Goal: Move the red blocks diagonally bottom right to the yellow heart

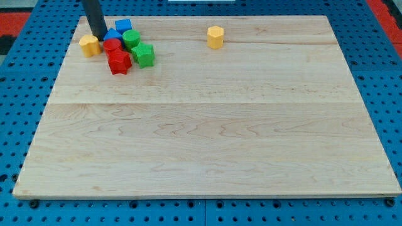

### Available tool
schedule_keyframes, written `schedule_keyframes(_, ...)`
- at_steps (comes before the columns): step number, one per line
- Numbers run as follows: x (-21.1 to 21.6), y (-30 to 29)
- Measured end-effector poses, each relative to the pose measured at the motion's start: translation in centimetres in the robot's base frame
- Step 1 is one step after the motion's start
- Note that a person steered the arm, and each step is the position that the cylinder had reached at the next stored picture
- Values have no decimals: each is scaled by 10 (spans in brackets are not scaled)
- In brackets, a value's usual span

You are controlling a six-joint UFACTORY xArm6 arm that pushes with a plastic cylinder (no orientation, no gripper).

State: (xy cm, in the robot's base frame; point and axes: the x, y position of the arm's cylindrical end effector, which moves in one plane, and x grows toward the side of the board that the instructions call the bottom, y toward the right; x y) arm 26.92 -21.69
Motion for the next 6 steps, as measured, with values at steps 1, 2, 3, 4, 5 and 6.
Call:
schedule_keyframes(1,6,-6)
schedule_keyframes(2,16,35)
schedule_keyframes(3,21,54)
schedule_keyframes(4,71,56)
schedule_keyframes(5,119,80)
schedule_keyframes(6,103,54)
